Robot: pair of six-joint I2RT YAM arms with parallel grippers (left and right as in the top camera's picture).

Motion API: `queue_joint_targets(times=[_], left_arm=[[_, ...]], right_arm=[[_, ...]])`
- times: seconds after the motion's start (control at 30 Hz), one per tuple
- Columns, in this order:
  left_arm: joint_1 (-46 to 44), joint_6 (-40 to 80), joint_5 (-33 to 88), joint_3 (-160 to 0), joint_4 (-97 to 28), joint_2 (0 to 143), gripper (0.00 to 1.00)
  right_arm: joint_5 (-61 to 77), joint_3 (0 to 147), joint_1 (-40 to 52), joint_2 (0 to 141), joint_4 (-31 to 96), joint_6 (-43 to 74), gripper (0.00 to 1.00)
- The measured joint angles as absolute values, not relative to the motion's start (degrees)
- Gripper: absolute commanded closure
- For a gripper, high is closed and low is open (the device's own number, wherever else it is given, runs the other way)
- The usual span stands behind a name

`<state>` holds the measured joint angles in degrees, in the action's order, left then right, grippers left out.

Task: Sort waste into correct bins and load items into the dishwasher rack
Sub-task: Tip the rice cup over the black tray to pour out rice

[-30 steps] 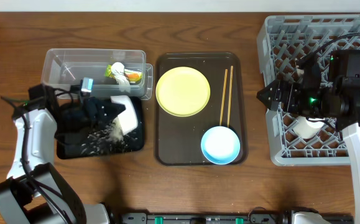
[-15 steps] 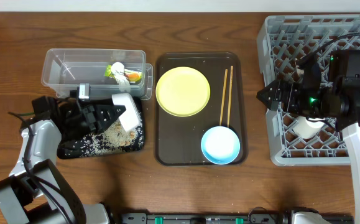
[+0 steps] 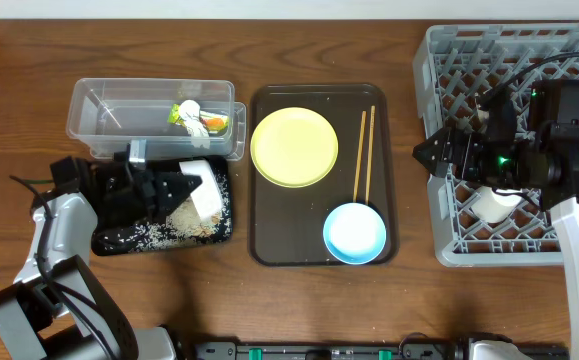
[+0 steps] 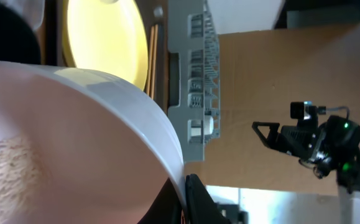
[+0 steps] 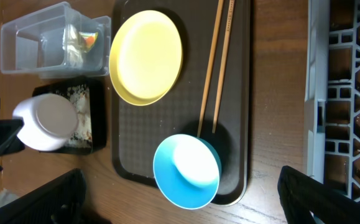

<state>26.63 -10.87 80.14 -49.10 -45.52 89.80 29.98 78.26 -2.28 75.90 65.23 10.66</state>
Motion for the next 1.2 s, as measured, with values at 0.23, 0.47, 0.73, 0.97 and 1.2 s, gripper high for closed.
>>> queue_joint_targets(times=[0.23, 0.47, 0.73, 0.97, 1.2], left_arm=[[26.63, -12.05, 85.17, -48.97, -39.09, 89.80, 0.94], [26.63, -8.95, 82.37, -48.97, -38.98, 89.84, 0.94], [26.61, -10.76, 84.40, -48.97, -39.35, 89.86, 0.94], [26.55, -10.85, 82.37, -48.97, -40.18, 89.89, 0.94], [26.22, -10.11, 79.40, -48.97, -40.99, 89.89, 0.94]], right_arm=[[29.98, 78.26, -2.28, 75.90, 65.19, 10.66, 0.04], [29.98, 78.26, -2.28, 75.90, 65.21, 10.66, 0.04], [29.98, 78.26, -2.28, 75.90, 65.21, 10.66, 0.04], [29.98, 78.26, -2.28, 75.90, 65.01, 10.66, 0.04], [29.98, 78.26, -2.28, 75.90, 64.95, 10.66, 0.04]])
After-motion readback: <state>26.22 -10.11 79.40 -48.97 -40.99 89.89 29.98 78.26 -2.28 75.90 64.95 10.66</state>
